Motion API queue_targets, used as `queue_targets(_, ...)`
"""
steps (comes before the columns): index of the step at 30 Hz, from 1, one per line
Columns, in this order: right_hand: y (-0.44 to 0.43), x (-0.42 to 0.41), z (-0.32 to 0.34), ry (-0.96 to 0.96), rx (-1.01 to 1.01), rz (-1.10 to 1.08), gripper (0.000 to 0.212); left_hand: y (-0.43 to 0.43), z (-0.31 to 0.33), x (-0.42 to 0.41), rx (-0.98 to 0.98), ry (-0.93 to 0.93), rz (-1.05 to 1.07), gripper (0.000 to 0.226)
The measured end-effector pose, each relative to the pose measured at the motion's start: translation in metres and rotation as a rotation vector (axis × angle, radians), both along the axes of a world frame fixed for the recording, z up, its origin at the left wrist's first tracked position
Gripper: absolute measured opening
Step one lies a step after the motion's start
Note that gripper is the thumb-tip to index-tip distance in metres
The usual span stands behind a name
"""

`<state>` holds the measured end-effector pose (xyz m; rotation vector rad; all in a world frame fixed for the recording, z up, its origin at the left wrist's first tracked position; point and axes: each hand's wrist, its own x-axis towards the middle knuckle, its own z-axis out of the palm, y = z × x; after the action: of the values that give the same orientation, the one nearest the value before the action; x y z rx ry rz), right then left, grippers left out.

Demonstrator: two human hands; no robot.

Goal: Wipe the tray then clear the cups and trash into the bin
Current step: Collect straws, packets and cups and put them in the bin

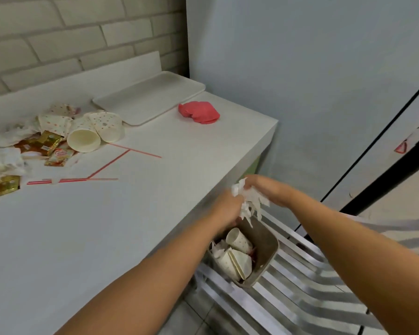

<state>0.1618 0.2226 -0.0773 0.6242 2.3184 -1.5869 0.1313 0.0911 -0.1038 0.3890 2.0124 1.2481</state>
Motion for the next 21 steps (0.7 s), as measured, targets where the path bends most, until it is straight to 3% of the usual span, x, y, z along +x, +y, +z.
queue_targets(7,0.02,0.032,-0.079,-0.198,0.153,-0.049,0.018,-0.004,-0.065,0.007,-0.312,-0.052,0.057,0.051)
queue_targets(16,0.02,0.039,-0.119,-0.249,0.216,-0.168,0.037,0.003,-0.09,0.006,-0.353,-0.103,0.142,0.068)
queue_targets(21,0.02,0.036,-0.126,-0.249,0.218,-0.258,0.038,0.002,-0.085,0.0,-0.353,-0.06,0.162,0.061)
